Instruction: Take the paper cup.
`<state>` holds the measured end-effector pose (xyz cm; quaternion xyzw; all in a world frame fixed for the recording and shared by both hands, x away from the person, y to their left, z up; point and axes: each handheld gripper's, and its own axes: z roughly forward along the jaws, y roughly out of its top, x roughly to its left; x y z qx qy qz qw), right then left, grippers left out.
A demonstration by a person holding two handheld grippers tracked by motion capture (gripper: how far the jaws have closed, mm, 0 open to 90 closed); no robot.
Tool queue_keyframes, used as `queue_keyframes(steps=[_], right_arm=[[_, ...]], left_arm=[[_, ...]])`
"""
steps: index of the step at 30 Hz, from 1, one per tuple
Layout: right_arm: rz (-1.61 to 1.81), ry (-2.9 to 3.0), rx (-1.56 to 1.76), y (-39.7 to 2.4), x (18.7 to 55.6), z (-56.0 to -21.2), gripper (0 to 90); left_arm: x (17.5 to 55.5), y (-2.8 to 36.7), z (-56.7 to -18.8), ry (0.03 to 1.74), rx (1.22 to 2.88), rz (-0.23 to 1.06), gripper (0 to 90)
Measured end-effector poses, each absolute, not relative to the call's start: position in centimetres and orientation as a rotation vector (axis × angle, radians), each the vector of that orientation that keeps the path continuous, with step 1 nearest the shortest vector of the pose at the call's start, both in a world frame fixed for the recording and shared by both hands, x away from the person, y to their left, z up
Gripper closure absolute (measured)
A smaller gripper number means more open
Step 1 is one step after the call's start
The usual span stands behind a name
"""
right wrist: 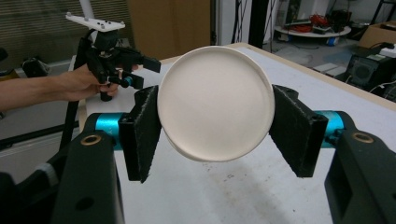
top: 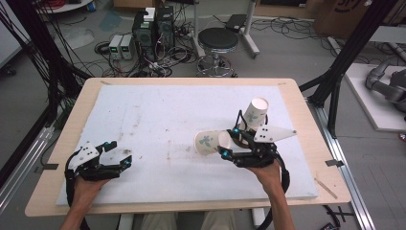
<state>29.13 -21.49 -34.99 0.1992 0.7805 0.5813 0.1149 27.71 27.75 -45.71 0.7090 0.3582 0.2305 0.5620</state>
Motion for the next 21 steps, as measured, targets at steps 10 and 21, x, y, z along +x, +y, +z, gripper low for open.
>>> queue_keyframes(steps=[10,21], right_arm=[[1.717,2.292,0.591,-21.61,29.34,-35.64,37.7],[1.716,2.306,0.595,-21.7,29.55,-36.07,37.7]], left_arm=[[27.82,27.74,-45.72,0.861,1.667,0.538,14.5],[27.83,27.75,-45.71,0.864,1.67,0.538,14.6]])
